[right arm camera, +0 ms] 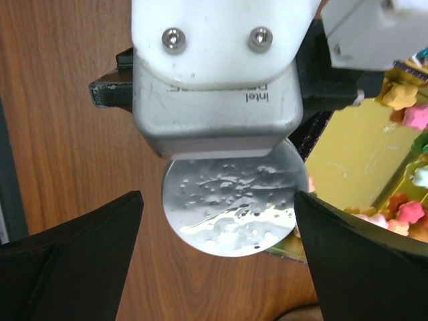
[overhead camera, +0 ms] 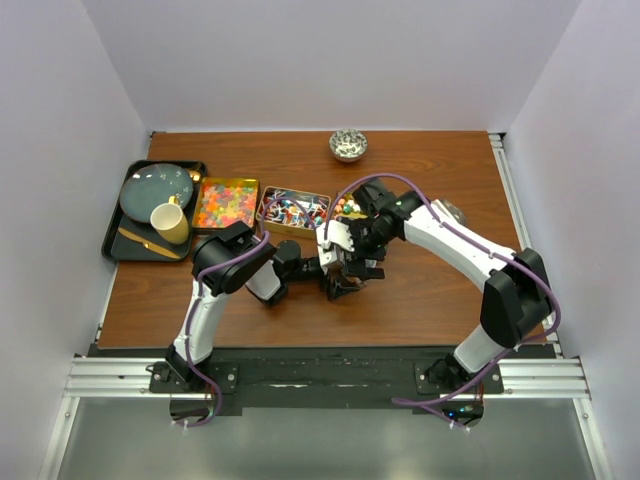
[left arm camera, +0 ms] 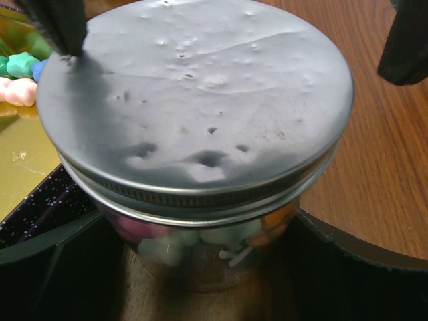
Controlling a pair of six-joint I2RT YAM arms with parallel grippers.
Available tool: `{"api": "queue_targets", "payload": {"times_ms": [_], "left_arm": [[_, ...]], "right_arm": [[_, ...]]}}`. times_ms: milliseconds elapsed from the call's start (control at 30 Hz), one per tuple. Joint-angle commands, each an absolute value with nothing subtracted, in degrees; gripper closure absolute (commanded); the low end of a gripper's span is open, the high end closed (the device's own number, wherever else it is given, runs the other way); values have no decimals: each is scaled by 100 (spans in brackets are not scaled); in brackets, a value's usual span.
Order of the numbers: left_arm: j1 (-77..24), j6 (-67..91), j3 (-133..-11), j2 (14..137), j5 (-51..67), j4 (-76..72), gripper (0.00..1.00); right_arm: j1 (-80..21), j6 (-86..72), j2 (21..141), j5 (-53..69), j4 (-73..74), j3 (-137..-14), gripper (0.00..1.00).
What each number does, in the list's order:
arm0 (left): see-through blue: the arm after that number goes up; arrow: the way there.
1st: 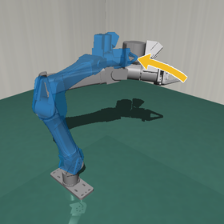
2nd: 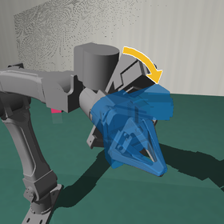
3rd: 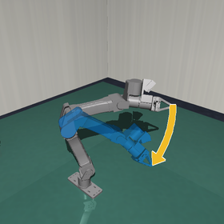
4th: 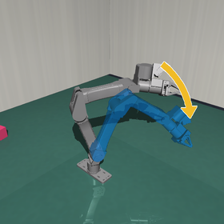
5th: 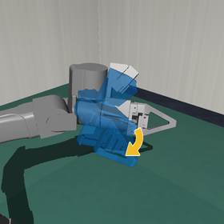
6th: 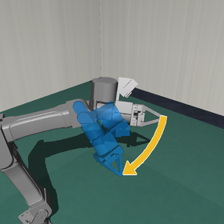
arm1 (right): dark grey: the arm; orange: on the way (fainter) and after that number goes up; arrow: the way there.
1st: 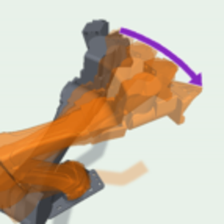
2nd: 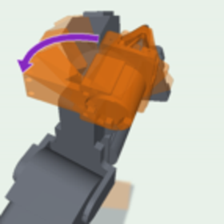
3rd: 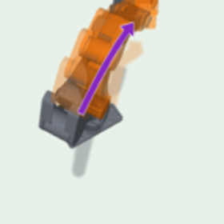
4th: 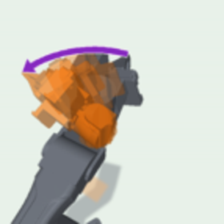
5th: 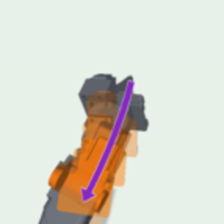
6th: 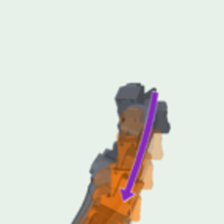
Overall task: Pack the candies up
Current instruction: Screw the bottle lid onto the packing bottle.
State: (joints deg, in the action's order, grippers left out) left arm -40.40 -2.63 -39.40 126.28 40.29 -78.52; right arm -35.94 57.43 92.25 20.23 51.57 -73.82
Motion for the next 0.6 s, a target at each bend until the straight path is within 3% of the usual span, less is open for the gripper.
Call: {"api": "queue_targets", "payload": {"times_ms": [0, 300, 567], "left_arm": [[-4008, -290, -3867, 12929, 3920, -6847, 100], [-4025, -308, -3867, 12920, 3929, -6838, 100], [-4025, -351, -3858, 12902, 3920, -6812, 100]], "right_arm": [[-3568, 5370, 9018, 1881, 5572, -7550, 1], [-3393, 5414, 8921, 1986, 5520, -7892, 1], [-3357, 6836, 9245, 2180, 5641, -8129, 1]]}}
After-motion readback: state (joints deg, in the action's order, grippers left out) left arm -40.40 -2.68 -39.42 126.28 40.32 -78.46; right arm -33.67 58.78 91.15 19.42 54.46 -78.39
